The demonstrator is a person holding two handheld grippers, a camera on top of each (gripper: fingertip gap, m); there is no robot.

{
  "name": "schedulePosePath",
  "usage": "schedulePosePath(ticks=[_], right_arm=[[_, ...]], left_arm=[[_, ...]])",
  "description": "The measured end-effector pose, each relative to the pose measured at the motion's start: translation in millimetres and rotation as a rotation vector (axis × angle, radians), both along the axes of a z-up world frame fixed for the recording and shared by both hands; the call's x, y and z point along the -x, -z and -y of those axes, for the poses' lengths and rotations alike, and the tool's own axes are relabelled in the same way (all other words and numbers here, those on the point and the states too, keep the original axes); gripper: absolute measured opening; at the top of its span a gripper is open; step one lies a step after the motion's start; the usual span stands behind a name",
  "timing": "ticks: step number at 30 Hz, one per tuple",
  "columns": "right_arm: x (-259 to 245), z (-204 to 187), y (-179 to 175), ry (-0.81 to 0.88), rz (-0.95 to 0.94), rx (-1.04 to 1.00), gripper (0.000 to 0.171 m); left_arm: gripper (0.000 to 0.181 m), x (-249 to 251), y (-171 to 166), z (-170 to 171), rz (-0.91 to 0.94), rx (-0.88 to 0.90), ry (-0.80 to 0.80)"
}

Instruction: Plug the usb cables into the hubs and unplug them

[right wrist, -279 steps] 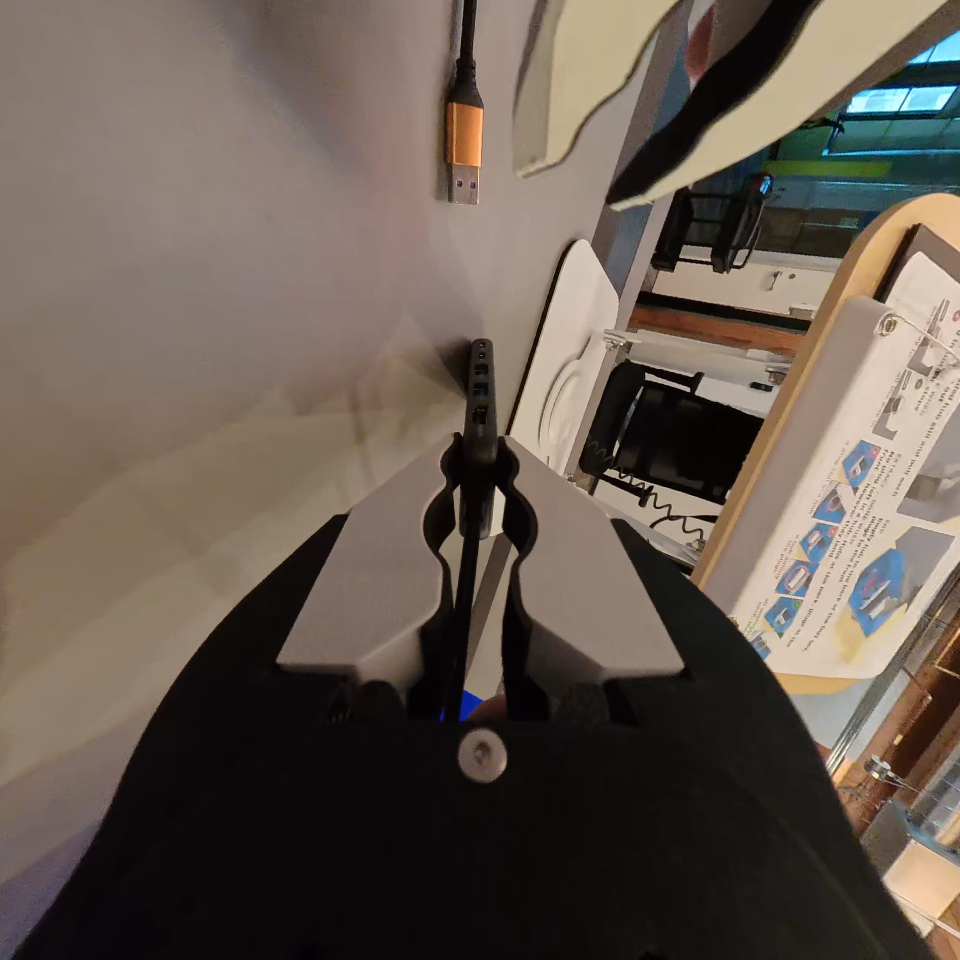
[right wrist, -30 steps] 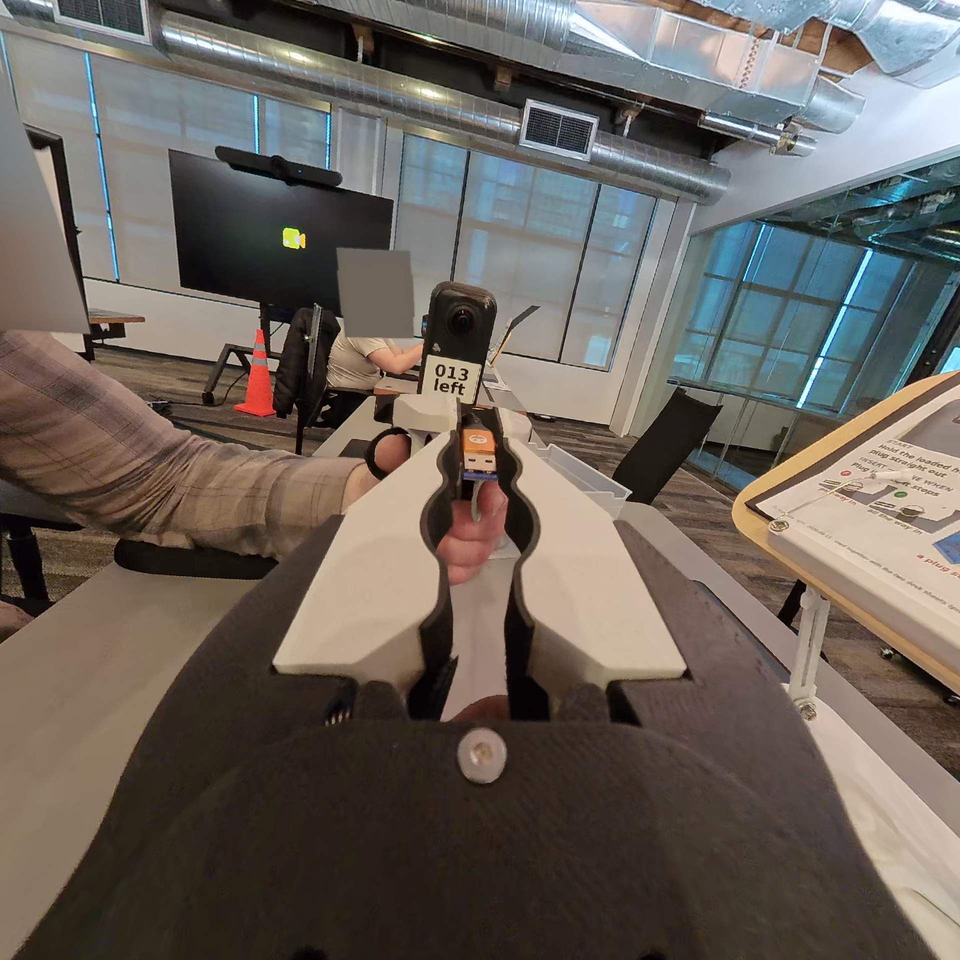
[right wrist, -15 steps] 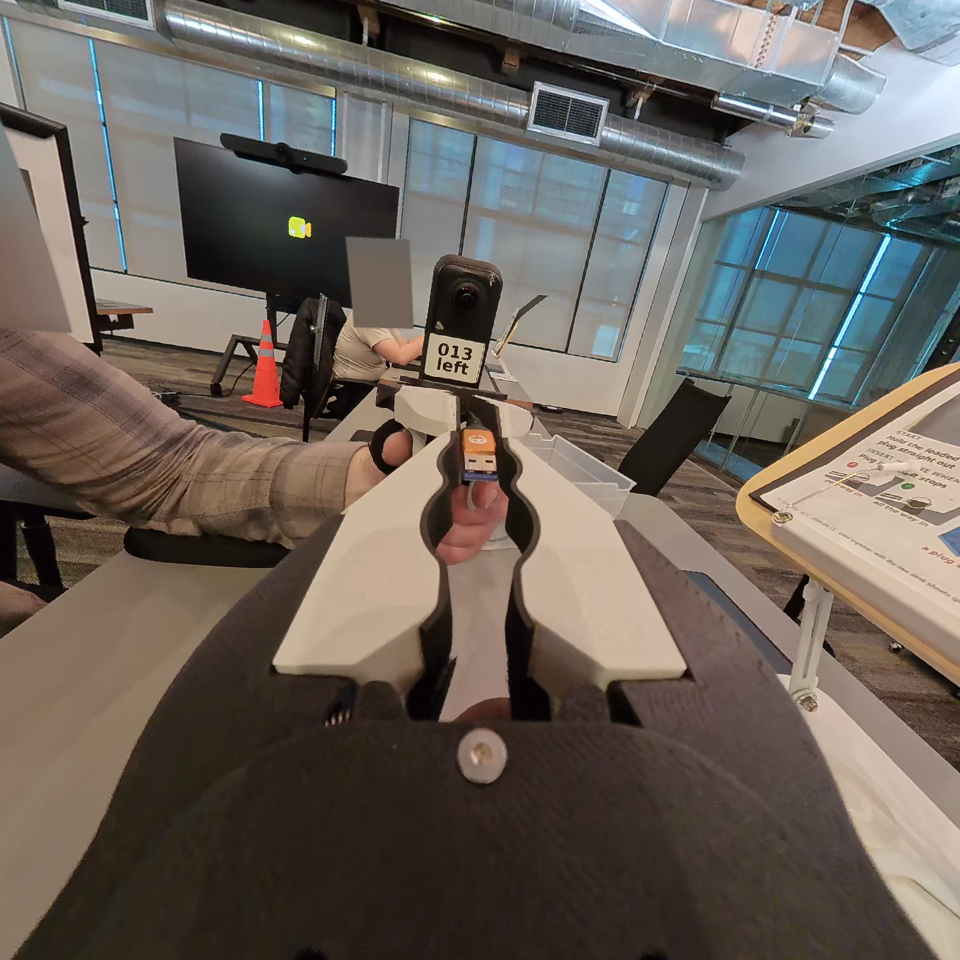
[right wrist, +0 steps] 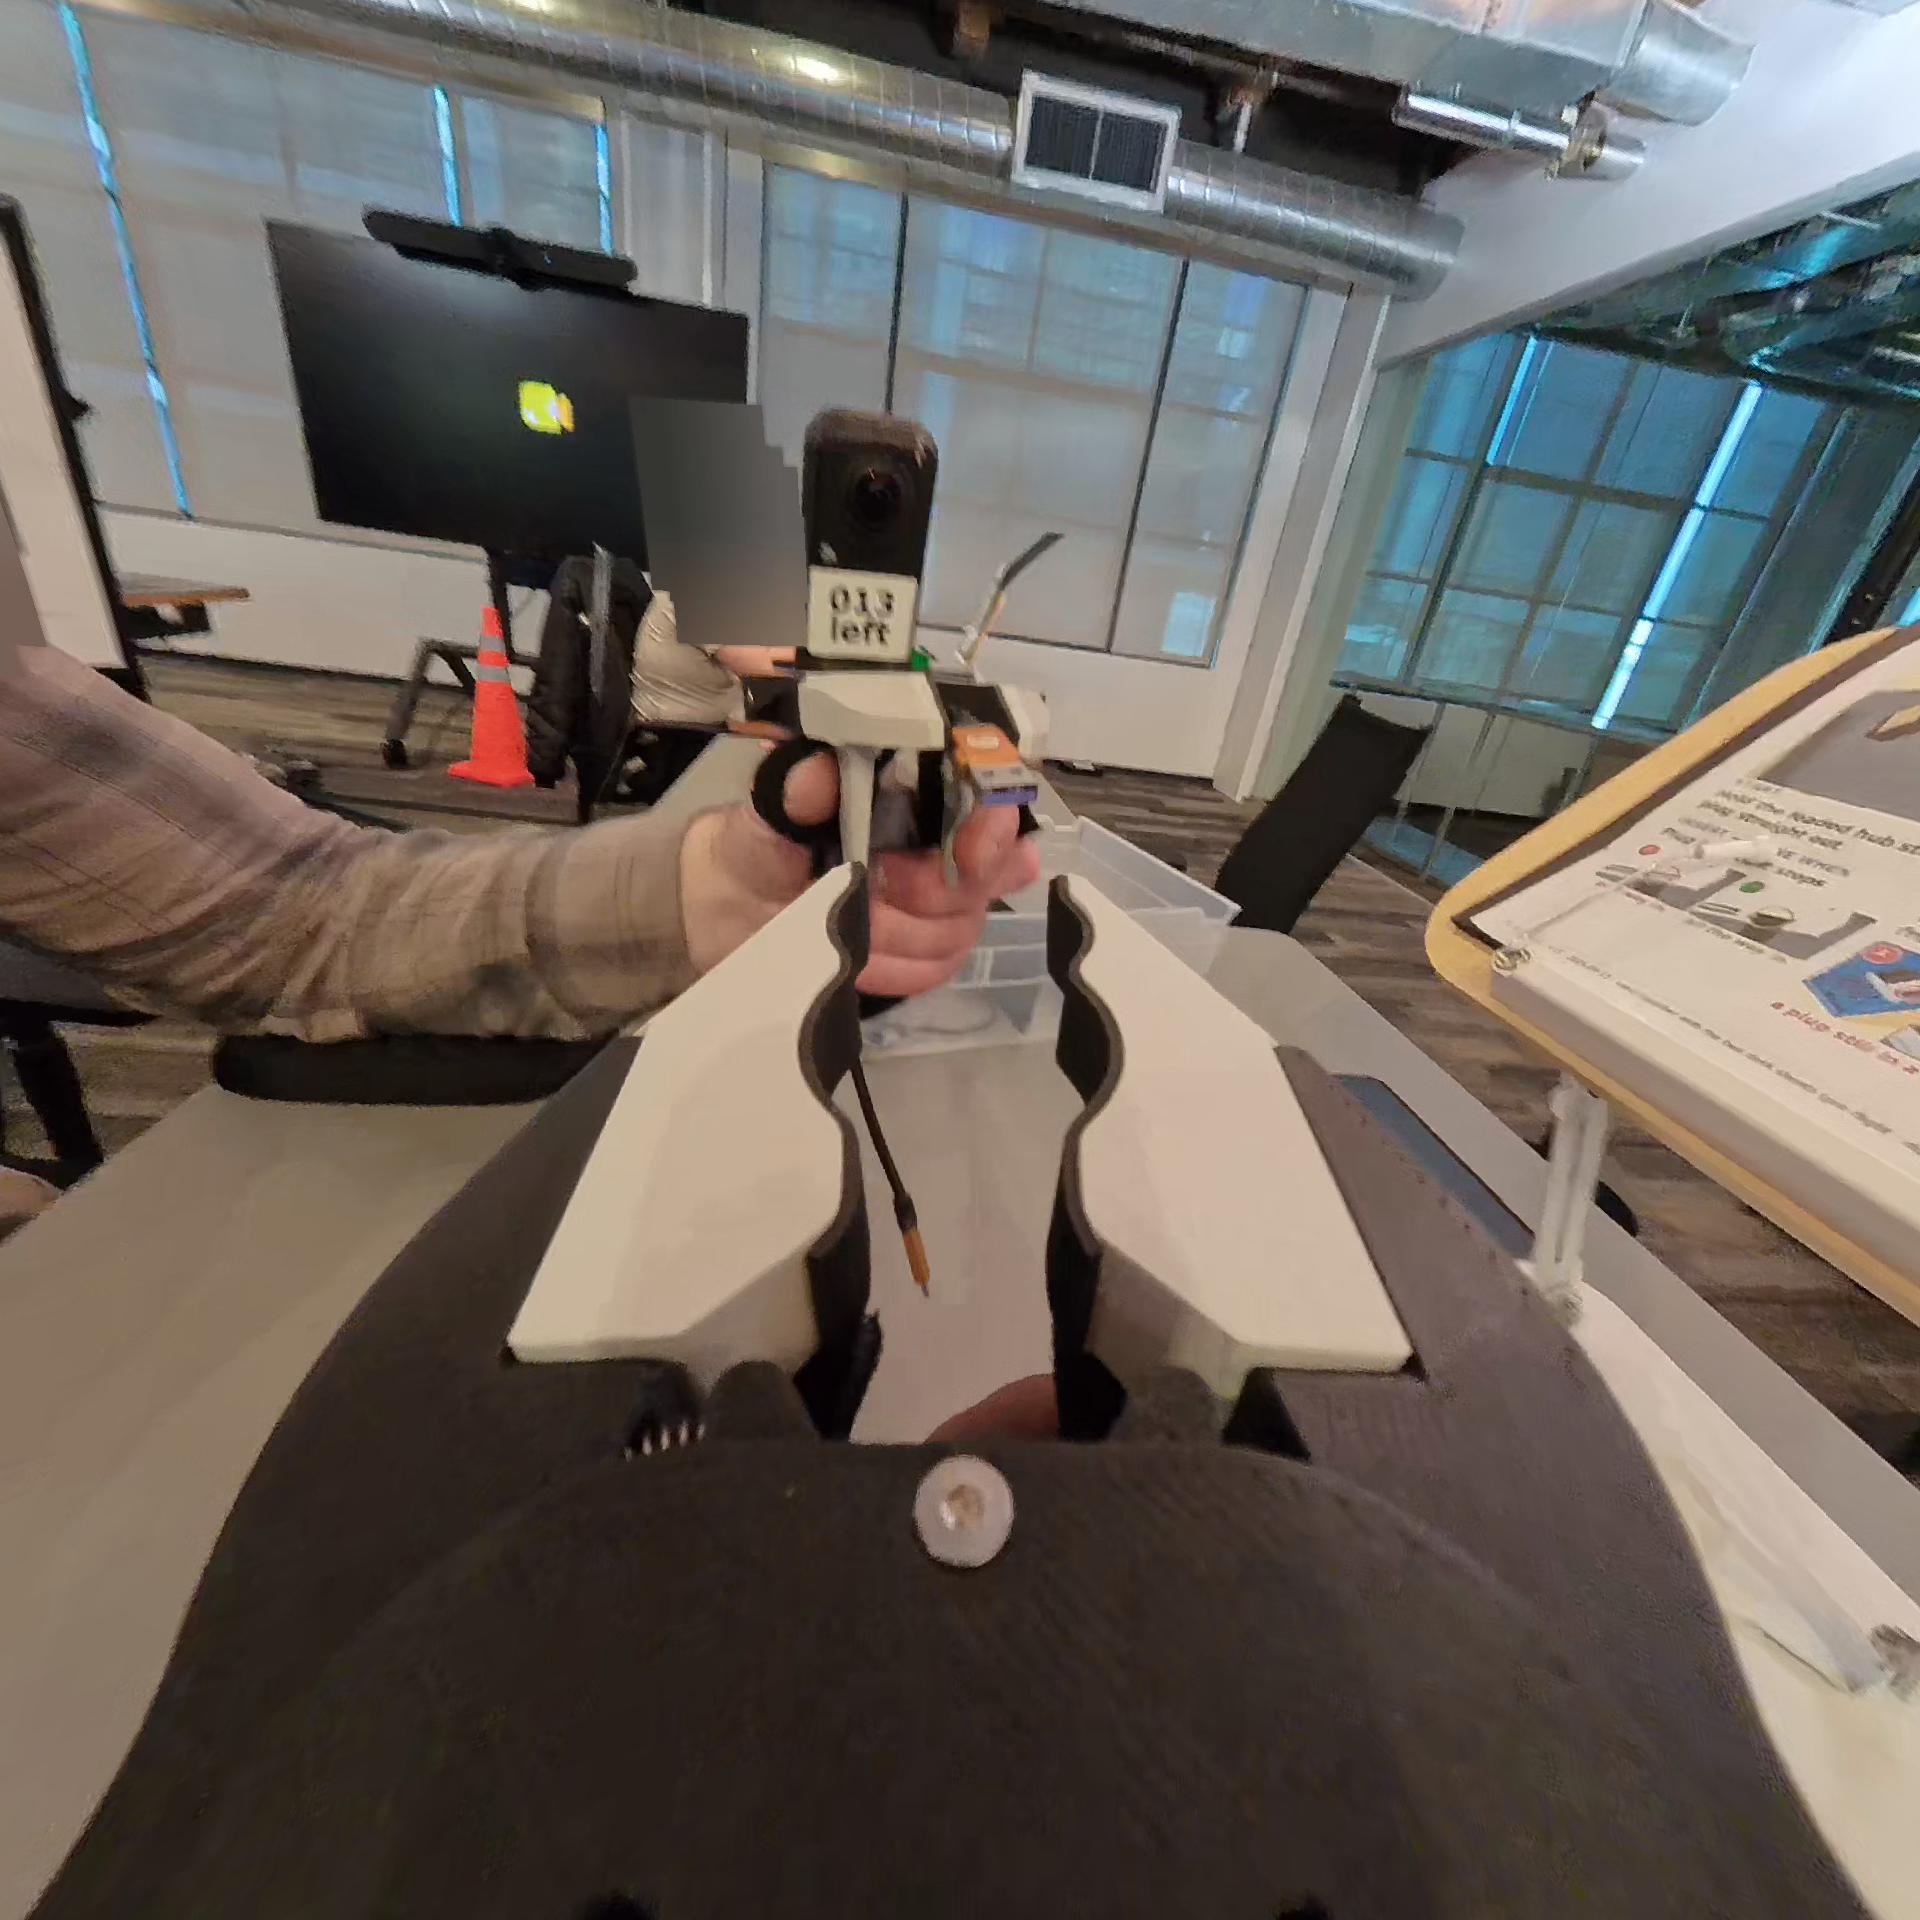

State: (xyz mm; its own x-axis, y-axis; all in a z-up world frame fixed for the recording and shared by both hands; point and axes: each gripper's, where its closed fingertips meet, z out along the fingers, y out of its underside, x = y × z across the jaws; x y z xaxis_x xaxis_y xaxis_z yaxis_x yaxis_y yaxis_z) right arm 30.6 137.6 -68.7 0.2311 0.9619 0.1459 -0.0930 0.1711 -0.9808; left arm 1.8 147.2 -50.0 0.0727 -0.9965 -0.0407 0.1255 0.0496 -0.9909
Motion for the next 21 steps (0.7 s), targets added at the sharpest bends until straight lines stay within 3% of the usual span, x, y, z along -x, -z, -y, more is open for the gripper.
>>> schedulePosePath(ticks=[6,14,18,21], right_arm=[[6.7,-23.7,47.0,0.111,0.251,0.007,0.044],[-1.0,-51.0,154.2,0.230,0.737,0.136,0.048],[-9.9,-55.2,184.0,0.268,0.864,0.217,0.042],[-12.6,-57.0,199.2,0.292,0.903,0.292,0.052]], left_arm=[[0.015,14.4,1.2,-15.0,-0.084,-0.069,-0.096],[0.015,24.5,-3.2,-22.7,-0.089,-0.091,-0.143],[0.015,25.8,-3.9,-24.1,-0.090,-0.096,-0.152],[0.015,26.2,-3.9,-25.1,-0.091,-0.097,-0.158]])
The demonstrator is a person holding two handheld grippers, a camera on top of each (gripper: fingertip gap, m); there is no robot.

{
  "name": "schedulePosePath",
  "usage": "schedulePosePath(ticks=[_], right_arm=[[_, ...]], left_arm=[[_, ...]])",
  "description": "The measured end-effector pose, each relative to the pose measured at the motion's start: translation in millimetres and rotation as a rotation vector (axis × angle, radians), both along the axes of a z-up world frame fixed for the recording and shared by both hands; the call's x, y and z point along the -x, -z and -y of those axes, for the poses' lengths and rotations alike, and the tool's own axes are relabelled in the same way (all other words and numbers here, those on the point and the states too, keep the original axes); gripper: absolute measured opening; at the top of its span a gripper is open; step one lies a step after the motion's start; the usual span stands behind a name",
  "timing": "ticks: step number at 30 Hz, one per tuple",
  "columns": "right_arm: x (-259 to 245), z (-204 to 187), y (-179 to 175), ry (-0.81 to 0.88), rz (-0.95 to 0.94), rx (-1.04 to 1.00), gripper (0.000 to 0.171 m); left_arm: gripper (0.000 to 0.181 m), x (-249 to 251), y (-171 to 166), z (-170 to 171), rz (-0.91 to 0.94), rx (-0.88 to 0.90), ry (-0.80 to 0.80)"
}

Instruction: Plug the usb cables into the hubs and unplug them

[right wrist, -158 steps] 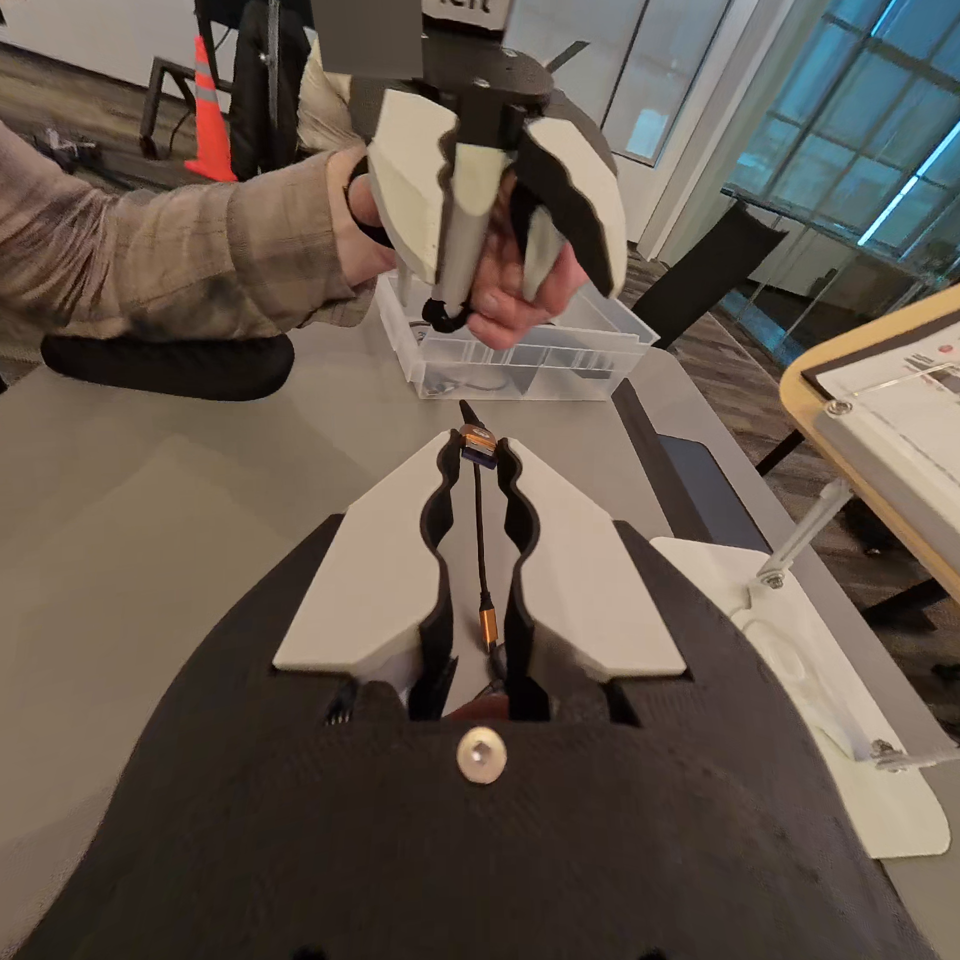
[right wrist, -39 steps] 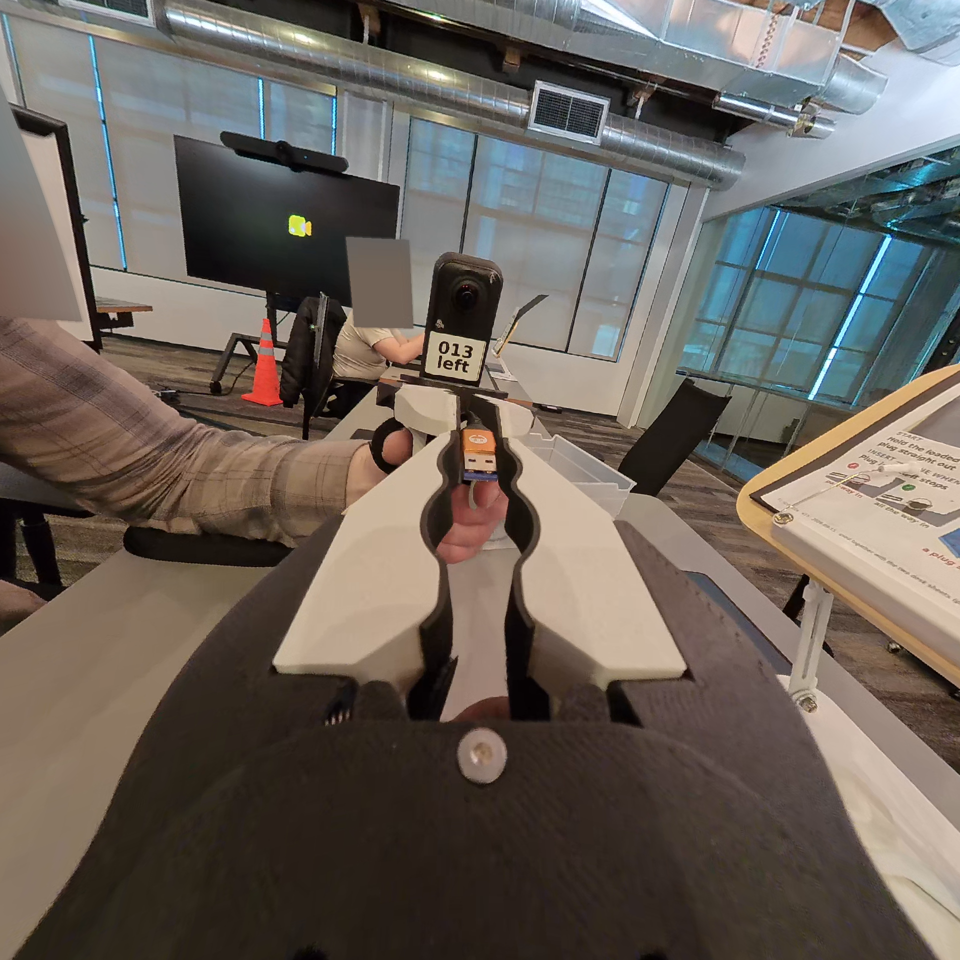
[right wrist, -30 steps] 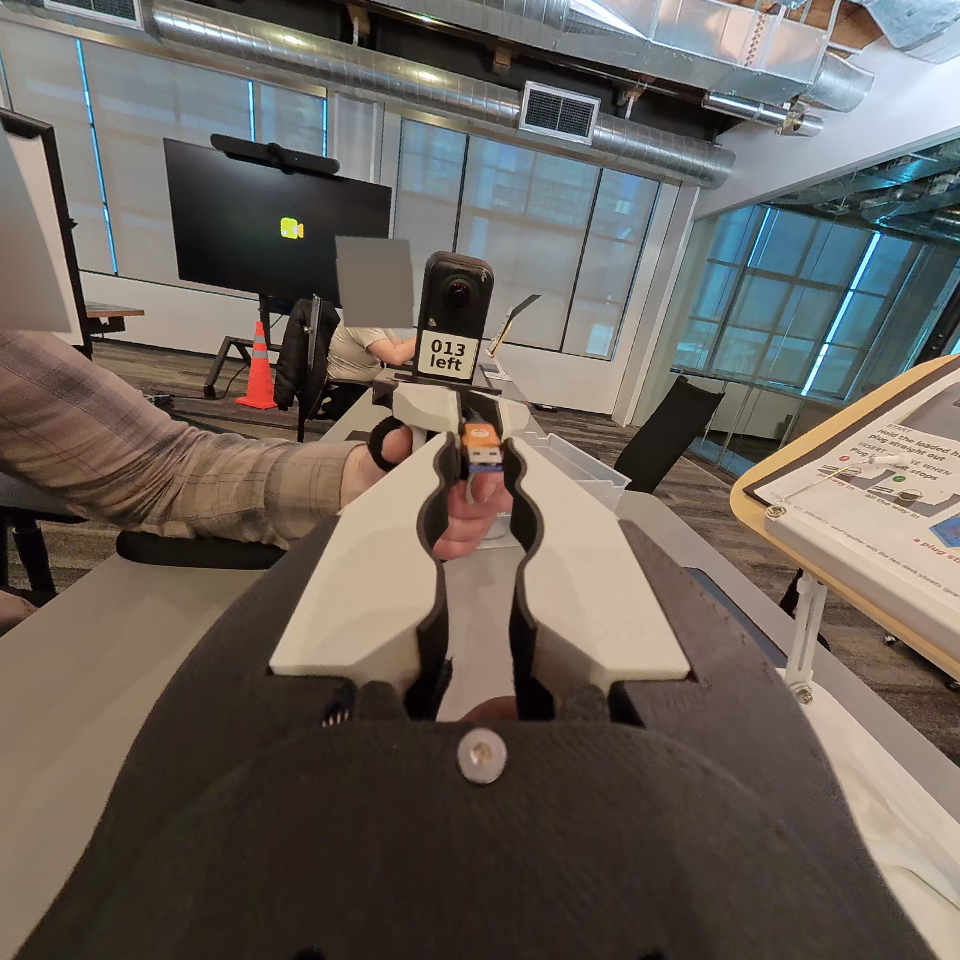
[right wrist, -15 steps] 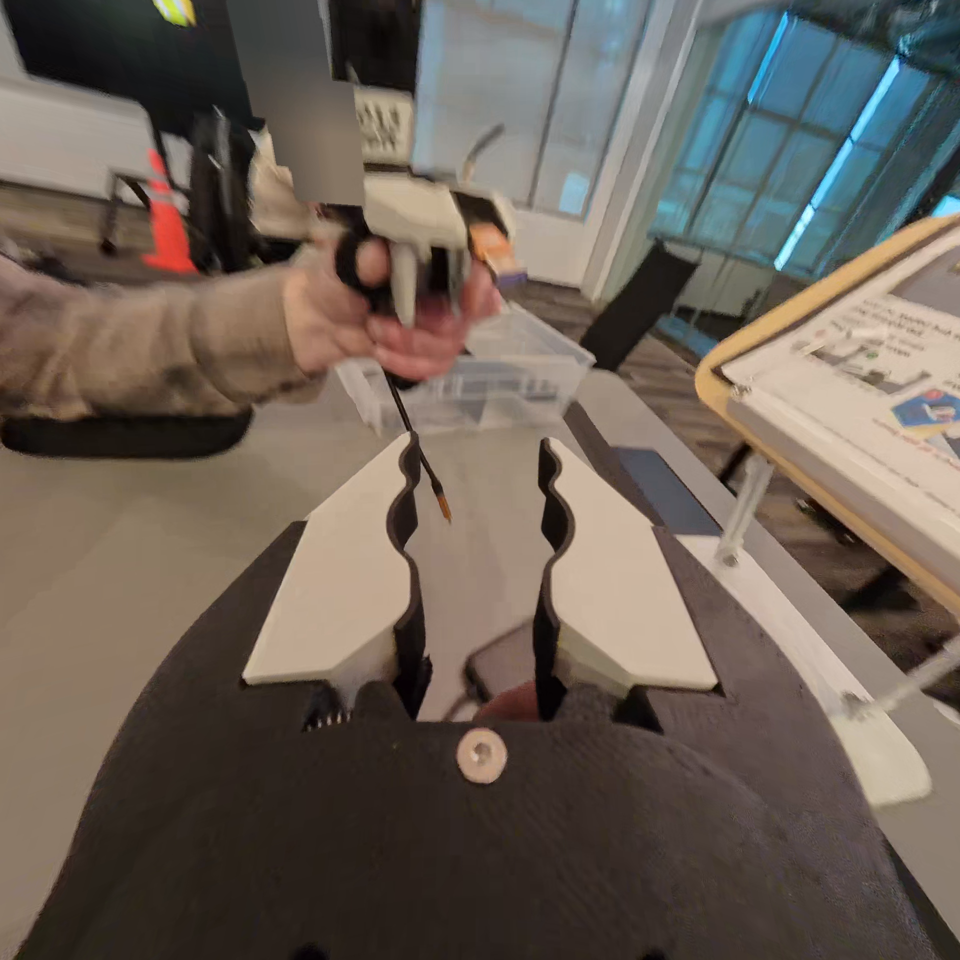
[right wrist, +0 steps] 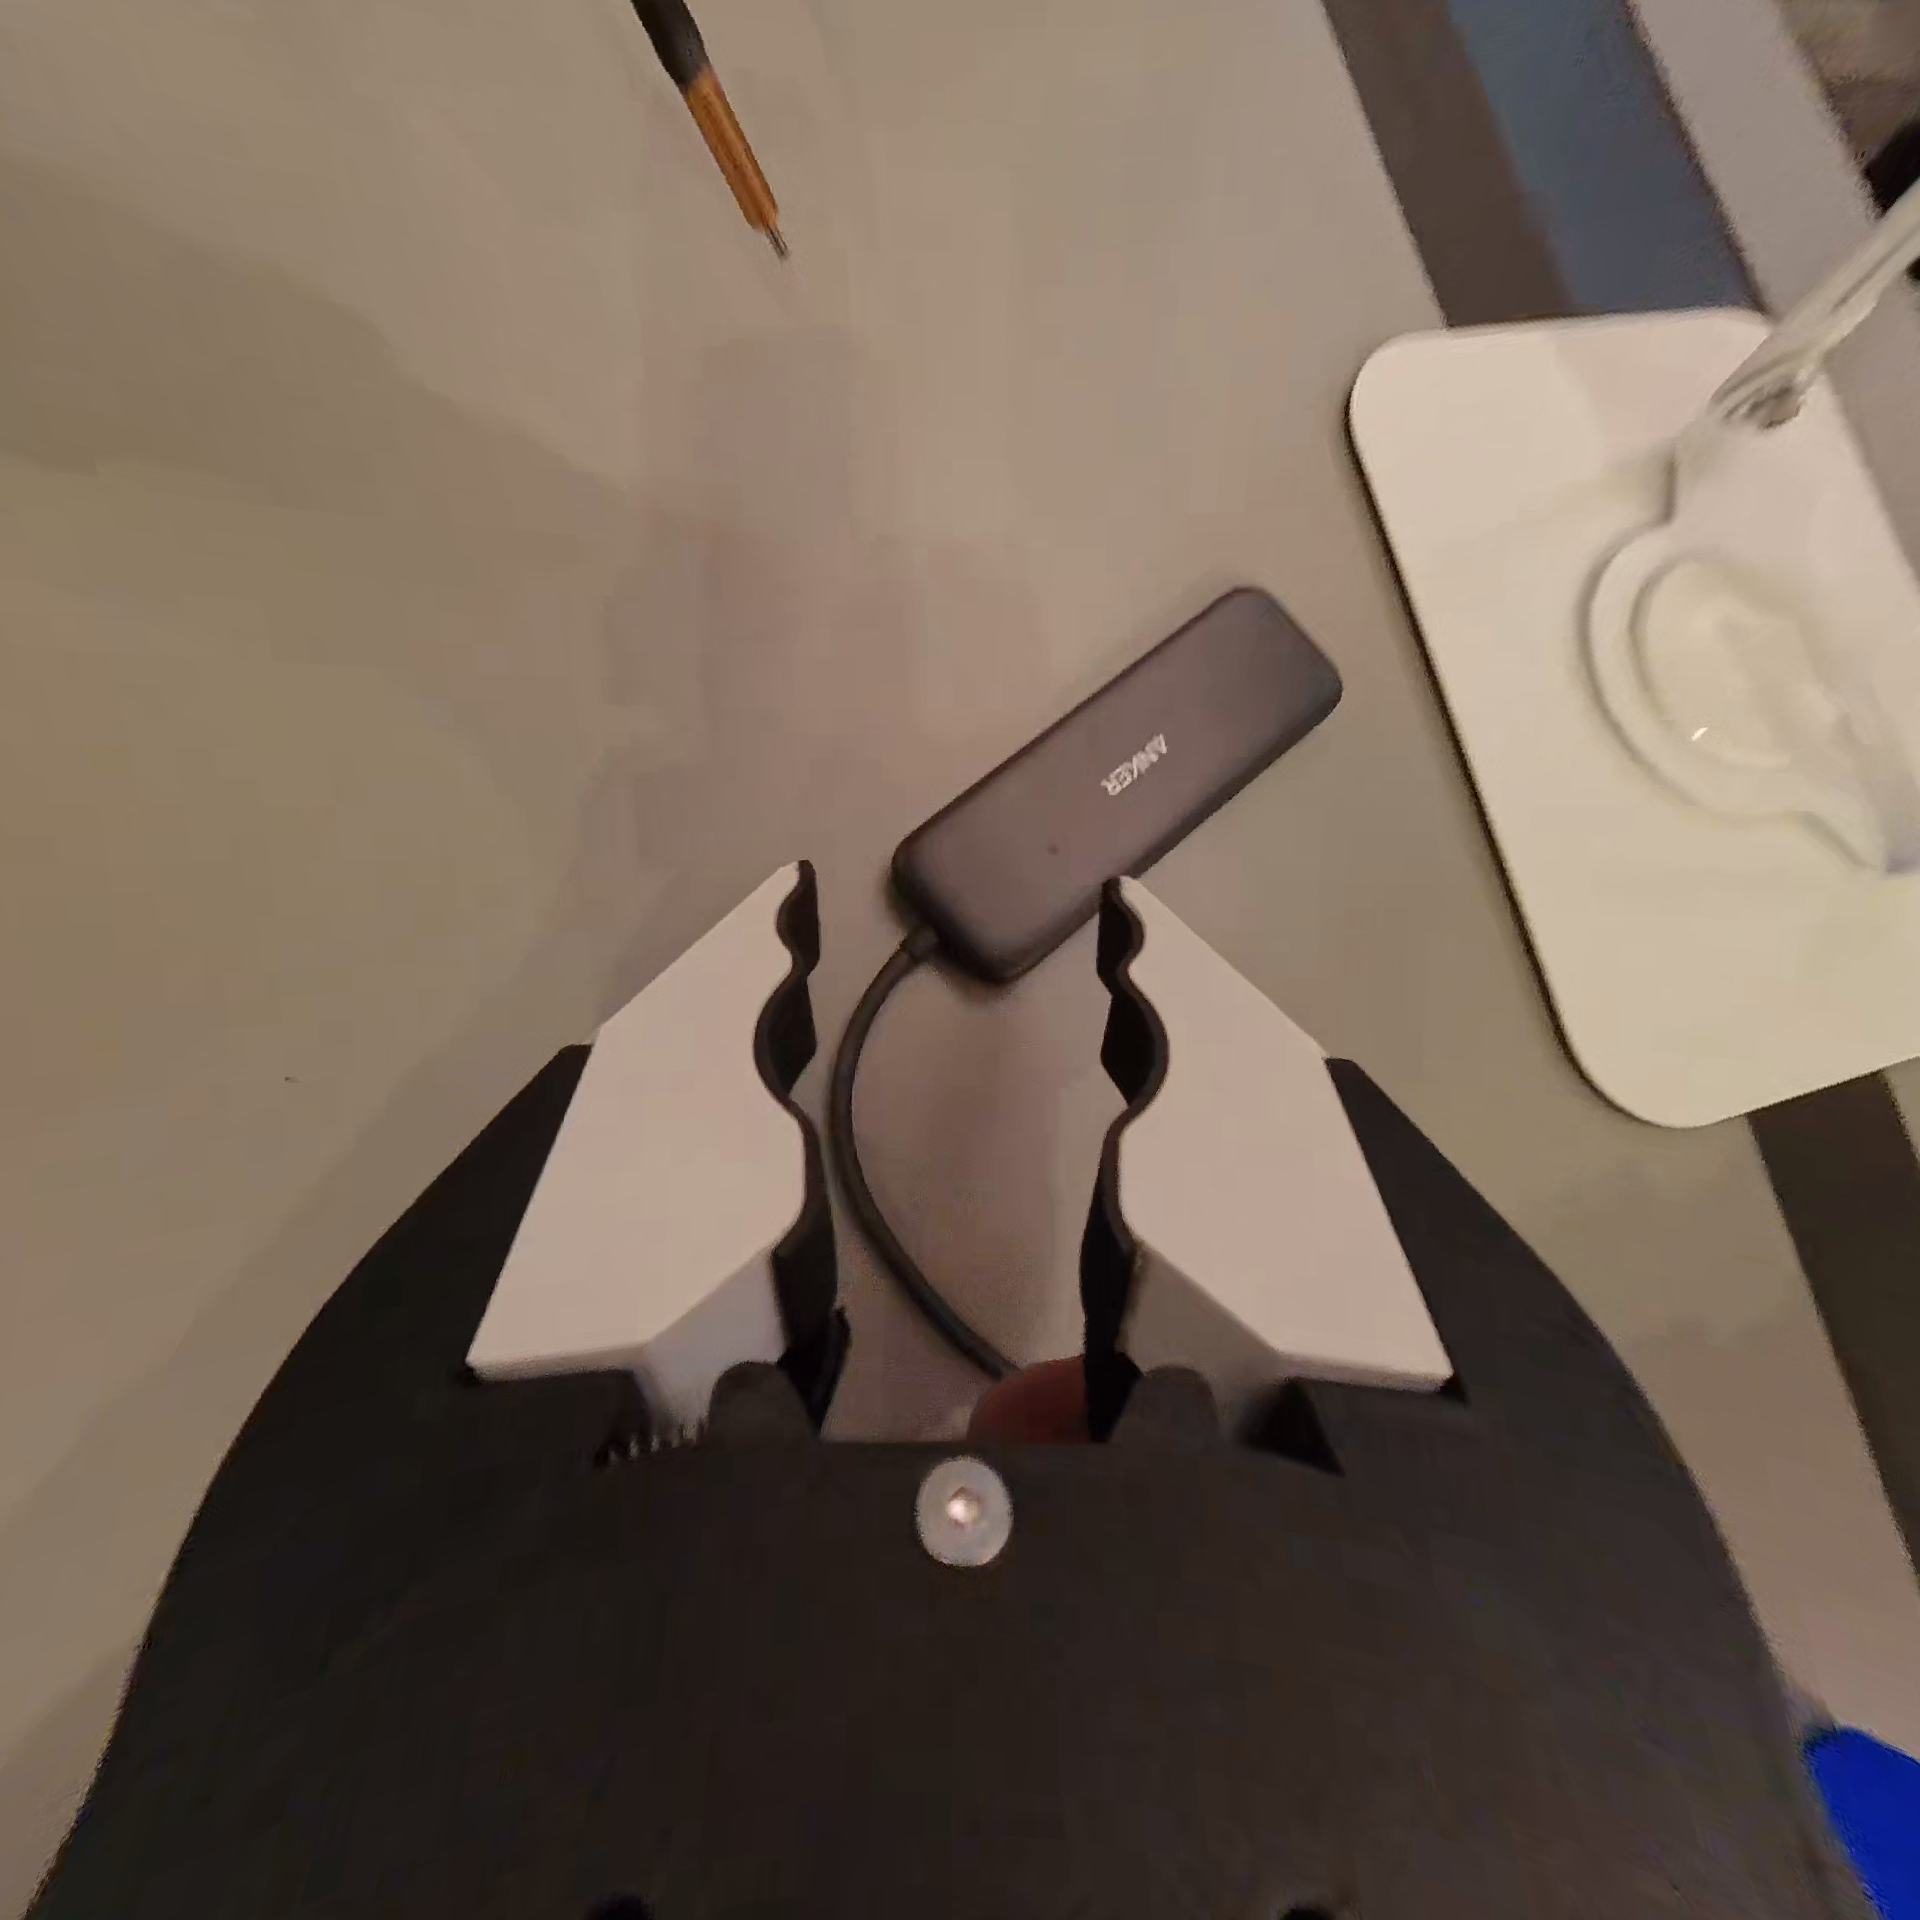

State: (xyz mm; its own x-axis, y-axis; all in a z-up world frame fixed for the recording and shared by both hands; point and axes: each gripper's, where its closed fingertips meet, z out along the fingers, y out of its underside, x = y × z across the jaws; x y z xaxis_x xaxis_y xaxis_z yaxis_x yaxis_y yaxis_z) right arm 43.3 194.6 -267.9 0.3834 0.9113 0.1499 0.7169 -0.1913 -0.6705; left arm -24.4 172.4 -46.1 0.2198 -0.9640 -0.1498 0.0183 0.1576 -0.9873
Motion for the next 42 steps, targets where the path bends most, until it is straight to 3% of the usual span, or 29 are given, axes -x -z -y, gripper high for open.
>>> schedulePosePath(ticks=[7,12,15,20,23,27,29,31,34,42], right_arm=[[1.1,-17.3,24.8,0.190,0.023,0.029,0.067],[2.9,-23.1,25.3,0.228,-0.020,0.029,0.048],[4.5,-13.9,25.5,0.141,-0.006,0.050,0.048],[3.2,25.8,26.3,-0.147,0.089,0.099,0.047],[-1.6,28.5,24.9,-0.155,0.133,0.088,0.046],[10.7,24.6,26.3,-0.080,0.122,0.094,0.074],[16.8,24.4,27.6,-0.042,0.096,0.123,0.069],[14.8,19.2,26.9,-0.002,0.087,0.120,0.044],[13.0,20.2,27.4,0.009,0.080,0.146,0.043],[10.7,38.2,27.0,-0.149,0.129,0.130,0.042]], left_arm=[[0.015,-1.0,0.8,-1.0,-0.003,-0.003,-0.008],[0.015,-2.4,1.1,-0.5,-0.004,-0.005,-0.009],[0.015,-3.5,1.9,-0.1,-0.008,-0.007,-0.008],[0.015,-4.0,3.0,0.2,-0.012,-0.008,-0.003],[0.015,-3.1,3.4,-1.1,-0.012,-0.007,-0.005],[0.015,-2.3,3.1,-1.4,-0.011,-0.006,-0.006],[0.015,-2.5,2.9,-0.7,-0.012,-0.008,-0.004],[0.015,-2.6,2.4,-0.1,-0.012,-0.011,-0.004],[0.015,-2.2,1.5,0.2,-0.010,-0.014,-0.005],[0.015,0.0,0.7,-0.7,-0.005,-0.013,-0.004]])
